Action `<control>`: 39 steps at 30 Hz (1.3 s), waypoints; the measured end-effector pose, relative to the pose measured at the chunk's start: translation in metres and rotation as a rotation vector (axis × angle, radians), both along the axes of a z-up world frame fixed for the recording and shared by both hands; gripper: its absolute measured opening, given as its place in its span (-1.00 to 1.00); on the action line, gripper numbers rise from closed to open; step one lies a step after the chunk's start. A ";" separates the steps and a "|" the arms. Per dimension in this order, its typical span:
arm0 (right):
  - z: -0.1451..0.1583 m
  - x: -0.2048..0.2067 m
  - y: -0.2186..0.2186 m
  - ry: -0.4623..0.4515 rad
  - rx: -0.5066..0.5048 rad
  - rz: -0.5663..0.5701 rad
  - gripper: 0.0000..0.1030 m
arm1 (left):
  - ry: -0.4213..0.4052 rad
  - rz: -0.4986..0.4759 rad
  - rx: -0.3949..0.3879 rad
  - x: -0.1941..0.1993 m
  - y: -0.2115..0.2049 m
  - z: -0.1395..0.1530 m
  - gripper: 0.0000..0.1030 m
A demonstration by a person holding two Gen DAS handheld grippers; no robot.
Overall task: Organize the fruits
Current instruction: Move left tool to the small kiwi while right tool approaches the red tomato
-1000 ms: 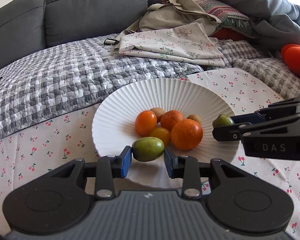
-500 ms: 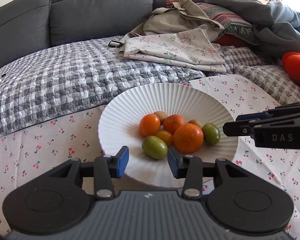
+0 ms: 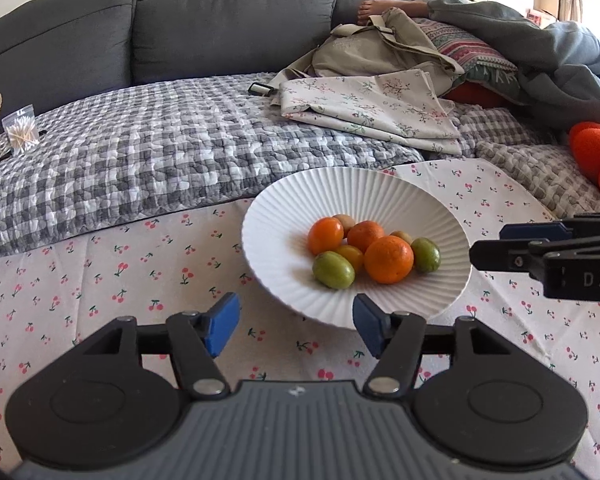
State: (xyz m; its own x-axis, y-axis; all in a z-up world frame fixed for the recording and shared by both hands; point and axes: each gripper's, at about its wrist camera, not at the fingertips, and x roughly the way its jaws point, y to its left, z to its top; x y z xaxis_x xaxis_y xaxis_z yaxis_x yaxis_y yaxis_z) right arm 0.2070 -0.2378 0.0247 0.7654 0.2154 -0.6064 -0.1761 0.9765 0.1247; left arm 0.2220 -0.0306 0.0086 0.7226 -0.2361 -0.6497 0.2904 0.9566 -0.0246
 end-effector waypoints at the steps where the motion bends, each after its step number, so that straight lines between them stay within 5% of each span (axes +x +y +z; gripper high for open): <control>1: 0.001 -0.004 0.000 -0.004 -0.001 -0.001 -0.05 | 0.009 0.010 -0.005 -0.002 0.004 0.000 0.33; 8: 0.012 -0.026 -0.001 -0.025 -0.015 -0.017 0.15 | 0.039 0.062 -0.015 -0.019 0.025 0.004 0.57; 19: 0.020 -0.049 0.004 -0.035 -0.010 -0.009 0.74 | 0.050 0.096 -0.031 -0.040 0.037 0.009 0.92; 39: 0.013 -0.092 0.035 -0.004 0.006 0.092 0.89 | 0.125 0.142 -0.158 -0.058 0.059 0.007 0.98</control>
